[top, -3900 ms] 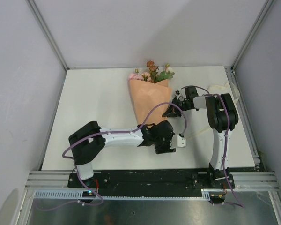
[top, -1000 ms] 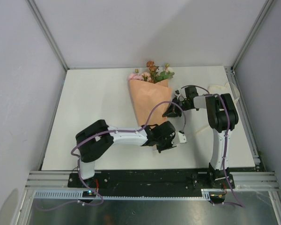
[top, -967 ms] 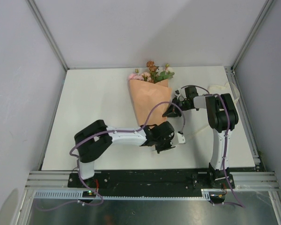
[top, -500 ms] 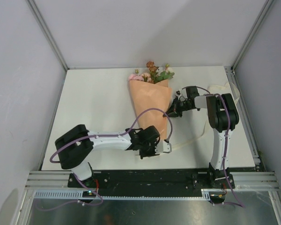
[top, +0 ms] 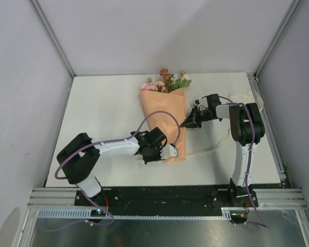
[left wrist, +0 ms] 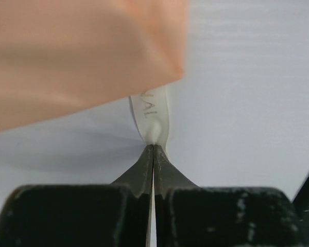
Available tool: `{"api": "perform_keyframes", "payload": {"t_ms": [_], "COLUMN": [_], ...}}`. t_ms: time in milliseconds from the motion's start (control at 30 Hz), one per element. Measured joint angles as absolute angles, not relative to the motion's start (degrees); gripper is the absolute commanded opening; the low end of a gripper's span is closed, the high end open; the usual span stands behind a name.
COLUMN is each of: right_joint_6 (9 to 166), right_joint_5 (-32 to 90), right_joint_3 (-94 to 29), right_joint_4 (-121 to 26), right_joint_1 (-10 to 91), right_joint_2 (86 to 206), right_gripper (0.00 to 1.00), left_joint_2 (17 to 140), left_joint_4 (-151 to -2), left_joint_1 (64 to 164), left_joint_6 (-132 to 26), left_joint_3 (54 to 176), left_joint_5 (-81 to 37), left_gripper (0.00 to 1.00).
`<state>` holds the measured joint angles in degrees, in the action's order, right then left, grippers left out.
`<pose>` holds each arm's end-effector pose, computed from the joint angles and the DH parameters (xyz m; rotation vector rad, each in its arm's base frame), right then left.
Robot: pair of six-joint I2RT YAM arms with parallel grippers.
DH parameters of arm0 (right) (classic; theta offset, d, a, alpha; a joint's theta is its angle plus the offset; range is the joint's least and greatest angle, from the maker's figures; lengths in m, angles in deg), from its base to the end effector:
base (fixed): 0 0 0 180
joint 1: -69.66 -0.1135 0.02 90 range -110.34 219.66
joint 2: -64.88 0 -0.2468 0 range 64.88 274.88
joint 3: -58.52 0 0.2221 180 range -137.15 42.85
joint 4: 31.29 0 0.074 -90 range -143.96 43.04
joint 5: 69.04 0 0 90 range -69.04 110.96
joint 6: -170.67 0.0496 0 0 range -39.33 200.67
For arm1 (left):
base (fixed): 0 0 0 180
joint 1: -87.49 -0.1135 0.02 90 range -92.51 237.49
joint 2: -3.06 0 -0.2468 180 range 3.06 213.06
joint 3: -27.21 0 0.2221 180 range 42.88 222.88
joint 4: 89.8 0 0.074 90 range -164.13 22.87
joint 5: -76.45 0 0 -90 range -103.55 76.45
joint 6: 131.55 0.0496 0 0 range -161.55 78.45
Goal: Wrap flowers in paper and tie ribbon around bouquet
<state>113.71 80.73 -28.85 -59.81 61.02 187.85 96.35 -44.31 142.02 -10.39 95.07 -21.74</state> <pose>0.3674 0.0992 0.1022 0.2172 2.6541 1.6337 0.1538 -0.2281 0.1482 1.9492 2.0516 -0.2947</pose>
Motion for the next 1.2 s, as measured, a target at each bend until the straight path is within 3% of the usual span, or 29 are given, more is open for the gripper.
{"api": "perform_keyframes", "payload": {"t_ms": [500,933,1200], "right_joint_6": [111.61,109.42,109.84], "right_joint_5": [82.34,81.84,81.69], "right_joint_3": [-28.26,-26.45,-23.69], "right_joint_4": [-63.96,-63.96,-60.59], "right_joint_1": [61.41,62.02,60.82], "right_joint_2": [186.67,186.67,186.67], "right_gripper": [0.0,0.0,0.0], "left_joint_2": [103.52,101.93,103.02], "left_joint_4": [-41.57,-35.17,-33.71], "left_joint_1": [116.05,96.18,86.61], "left_joint_6": [-7.77,8.38,14.37], "left_joint_3": [103.61,102.45,109.56], "left_joint_5": [-15.57,-7.44,-3.4], "left_gripper": [0.0,0.0,0.0]}}
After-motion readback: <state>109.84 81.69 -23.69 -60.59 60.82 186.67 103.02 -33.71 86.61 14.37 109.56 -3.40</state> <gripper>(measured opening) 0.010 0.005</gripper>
